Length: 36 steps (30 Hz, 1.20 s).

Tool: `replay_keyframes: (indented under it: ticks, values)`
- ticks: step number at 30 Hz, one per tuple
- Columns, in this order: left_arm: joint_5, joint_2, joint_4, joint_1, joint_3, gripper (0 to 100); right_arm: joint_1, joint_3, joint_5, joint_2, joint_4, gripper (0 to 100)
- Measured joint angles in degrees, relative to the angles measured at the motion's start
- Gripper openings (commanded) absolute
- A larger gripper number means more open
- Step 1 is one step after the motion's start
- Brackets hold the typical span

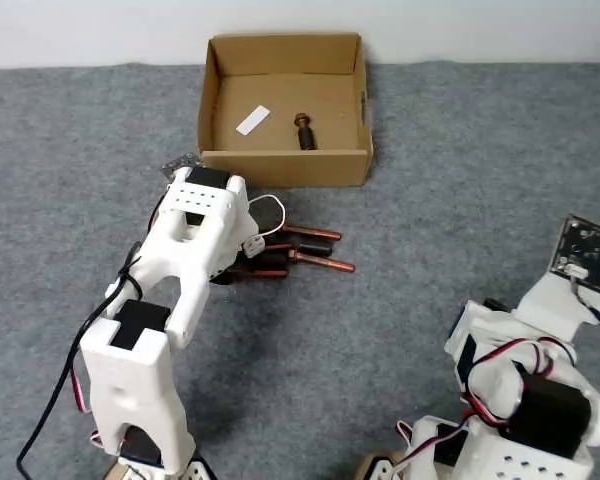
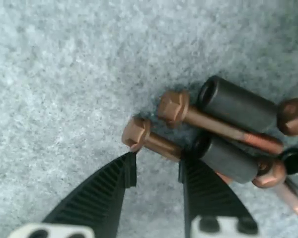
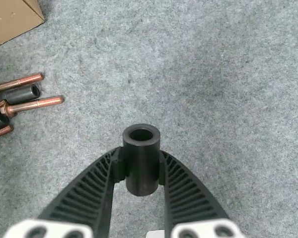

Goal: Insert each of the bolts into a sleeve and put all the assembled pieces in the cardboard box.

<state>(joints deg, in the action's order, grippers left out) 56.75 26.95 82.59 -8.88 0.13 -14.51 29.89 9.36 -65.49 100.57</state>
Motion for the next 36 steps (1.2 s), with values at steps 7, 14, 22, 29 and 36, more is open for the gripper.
replay_keyframes:
  ticks: [7,14,22,29,36]
  values:
    - [0.00,0.70,0.44,0.53,-1.76,14,0.00,0.00,0.00,0.00,0.00,0.9]
    - [0.18,4.48,-1.41,0.26,-2.64,14,0.00,0.00,0.00,0.00,0.00,0.9]
    - [0.35,6.42,0.79,-1.67,-3.96,13,0.00,0.00,0.00,0.00,0.00,0.9]
    - [0.35,6.42,2.46,-3.43,-4.04,1,0.00,0.00,0.00,0.00,0.00,0.9]
    - [-0.44,6.95,2.73,-4.40,-4.13,2,0.00,0.00,0.00,0.00,0.00,0.9]
